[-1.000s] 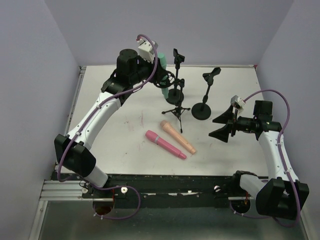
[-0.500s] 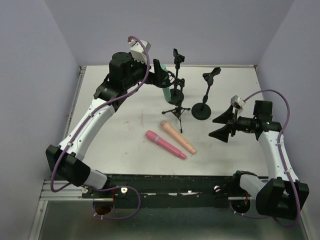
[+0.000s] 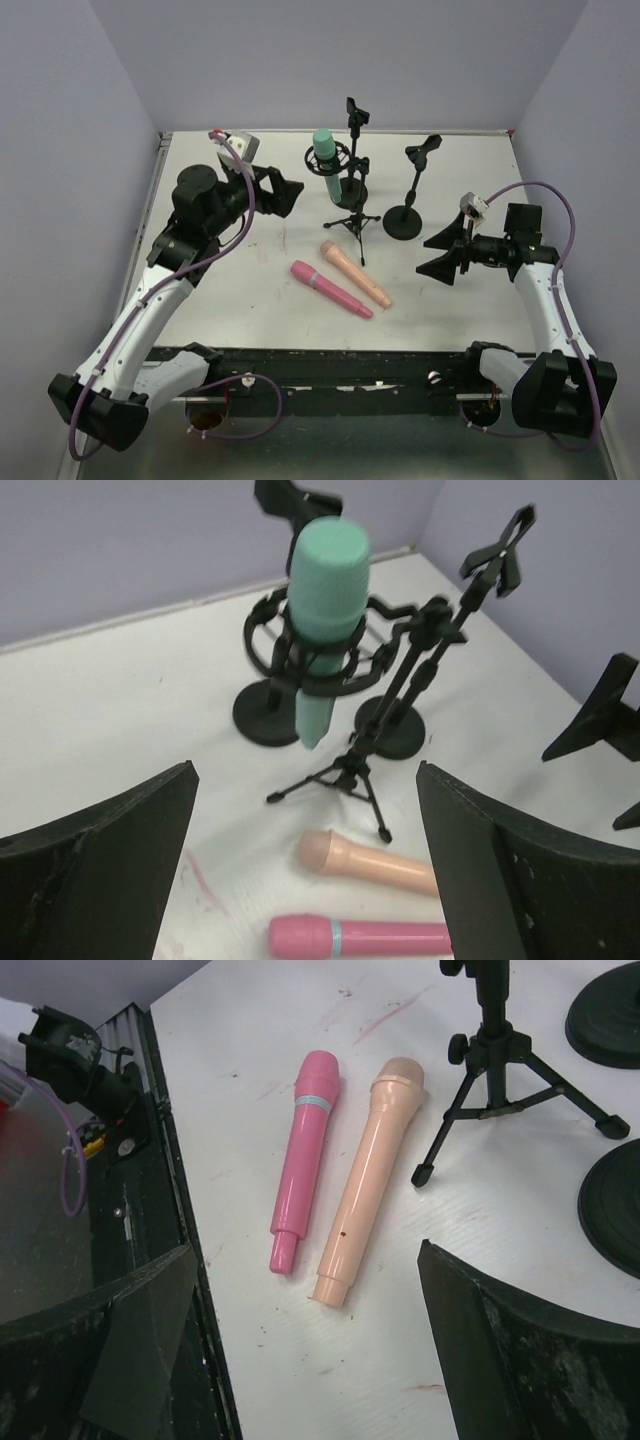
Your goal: Attach the microphones to the stand
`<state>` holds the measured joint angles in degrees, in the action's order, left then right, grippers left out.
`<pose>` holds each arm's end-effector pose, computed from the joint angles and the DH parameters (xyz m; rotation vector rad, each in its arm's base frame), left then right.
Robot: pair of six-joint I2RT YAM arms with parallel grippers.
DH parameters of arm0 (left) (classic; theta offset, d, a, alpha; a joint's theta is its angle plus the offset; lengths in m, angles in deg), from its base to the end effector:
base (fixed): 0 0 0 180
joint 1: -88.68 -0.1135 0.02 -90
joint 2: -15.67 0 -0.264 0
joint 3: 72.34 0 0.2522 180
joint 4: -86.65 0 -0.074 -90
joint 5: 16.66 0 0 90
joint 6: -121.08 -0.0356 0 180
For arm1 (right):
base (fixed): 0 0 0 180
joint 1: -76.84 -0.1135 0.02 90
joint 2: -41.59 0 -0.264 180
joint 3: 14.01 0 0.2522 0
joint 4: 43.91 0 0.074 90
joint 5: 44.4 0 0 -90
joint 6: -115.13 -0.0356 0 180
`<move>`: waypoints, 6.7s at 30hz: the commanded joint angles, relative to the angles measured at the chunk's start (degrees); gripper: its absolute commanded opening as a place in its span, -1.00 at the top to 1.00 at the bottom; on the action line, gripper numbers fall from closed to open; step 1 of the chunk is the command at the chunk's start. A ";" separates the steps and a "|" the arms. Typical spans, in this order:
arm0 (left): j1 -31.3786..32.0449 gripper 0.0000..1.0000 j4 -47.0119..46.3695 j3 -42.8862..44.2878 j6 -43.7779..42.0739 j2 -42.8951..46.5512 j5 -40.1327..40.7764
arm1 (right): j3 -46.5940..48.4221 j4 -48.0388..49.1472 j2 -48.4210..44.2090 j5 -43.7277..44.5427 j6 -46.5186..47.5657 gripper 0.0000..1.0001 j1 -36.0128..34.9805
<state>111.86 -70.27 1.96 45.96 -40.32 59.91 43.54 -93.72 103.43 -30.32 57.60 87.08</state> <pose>0.1990 -0.0942 0.4025 0.3047 1.6714 -0.6947 0.1984 -0.0008 0.2604 -0.8214 1.7377 1.1342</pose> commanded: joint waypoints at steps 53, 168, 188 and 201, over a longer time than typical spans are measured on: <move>25.86 -0.55 -30.50 -1.21 6.31 -27.32 29.68 | 3.06 9.86 3.28 14.75 -5.40 -0.99 0.04; -25.55 -0.75 -32.10 -12.88 7.26 -13.47 5.87 | 4.29 4.76 5.83 11.67 0.93 -1.00 -0.92; -18.01 -0.97 -3.63 -25.11 6.24 21.17 -11.73 | 21.15 11.52 19.97 8.15 1.56 -1.00 -1.01; -13.34 -0.97 -2.47 -24.59 5.78 22.76 -9.86 | 25.82 25.06 30.96 7.01 -8.56 -0.97 -2.15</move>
<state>98.31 -73.40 -23.55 51.88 -18.09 50.31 67.94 -74.18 130.67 -20.46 52.16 85.79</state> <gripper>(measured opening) 0.984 0.993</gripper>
